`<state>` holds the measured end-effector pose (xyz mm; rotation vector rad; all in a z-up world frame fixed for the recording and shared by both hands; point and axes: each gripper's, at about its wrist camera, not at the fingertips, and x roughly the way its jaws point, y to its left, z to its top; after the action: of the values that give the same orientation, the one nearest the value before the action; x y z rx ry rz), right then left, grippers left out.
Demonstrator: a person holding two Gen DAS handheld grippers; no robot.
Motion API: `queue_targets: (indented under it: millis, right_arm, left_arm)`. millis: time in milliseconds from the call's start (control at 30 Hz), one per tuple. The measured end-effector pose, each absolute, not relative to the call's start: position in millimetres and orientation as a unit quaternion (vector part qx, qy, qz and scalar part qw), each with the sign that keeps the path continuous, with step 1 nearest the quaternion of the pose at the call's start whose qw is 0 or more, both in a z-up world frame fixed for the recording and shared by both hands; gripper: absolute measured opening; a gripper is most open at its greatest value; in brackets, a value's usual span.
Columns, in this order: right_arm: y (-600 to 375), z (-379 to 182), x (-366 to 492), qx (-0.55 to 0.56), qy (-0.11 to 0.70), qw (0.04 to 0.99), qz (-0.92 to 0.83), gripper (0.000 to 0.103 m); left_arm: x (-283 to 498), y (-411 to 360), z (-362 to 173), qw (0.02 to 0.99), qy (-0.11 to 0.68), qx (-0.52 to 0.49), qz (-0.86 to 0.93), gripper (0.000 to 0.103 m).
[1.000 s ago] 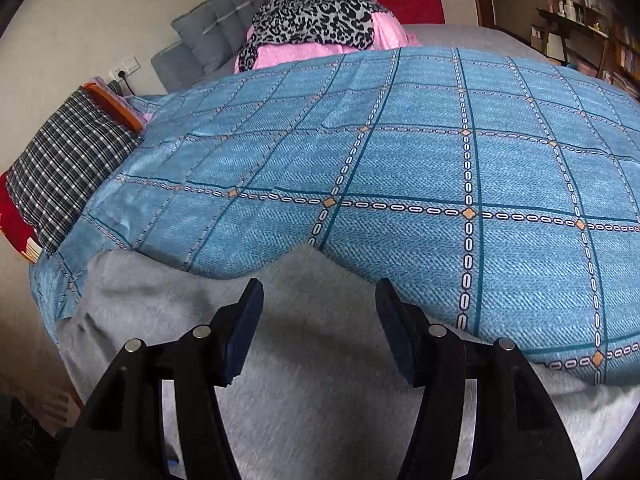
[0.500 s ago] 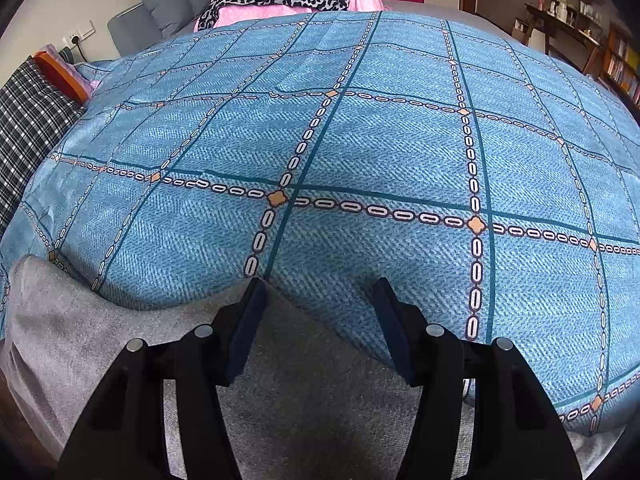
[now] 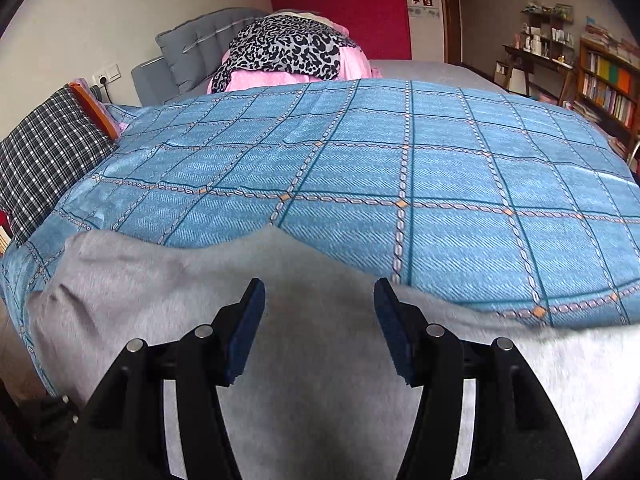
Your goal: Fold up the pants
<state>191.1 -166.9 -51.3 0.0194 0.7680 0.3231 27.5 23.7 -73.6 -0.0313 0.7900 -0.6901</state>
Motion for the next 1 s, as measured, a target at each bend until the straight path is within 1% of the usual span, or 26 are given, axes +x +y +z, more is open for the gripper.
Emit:
queue_targets:
  millis: [333,500,633,800,1000]
  right_arm:
    - [-252,-84,99,0.004,0.342,0.939,0.032,0.058]
    - [-285,-96,62,0.025,0.32,0.947,0.013,0.059]
    - [-298,-100,37,0.031,0.303,0.952,0.009,0.059]
    - [-340,-95,3,0.086,0.27,0.959,-0.014,0.059]
    - [-405,-93,-40,0.149,0.216,0.959,-0.105,0.059]
  left_arm:
    - [30,-11,-54,0.872,0.359,0.004,-0.332,0.069]
    - [33,-39,-61,0.86,0.378,0.031,-0.342,0.069]
    - [39,-61,-55,0.857,0.373,0.049,-0.354,0.069]
    - [49,-98,-48,0.851,0.365,0.07,-0.372,0.069]
    - [68,-147,-50,0.835,0.378,0.082,-0.39,0.069]
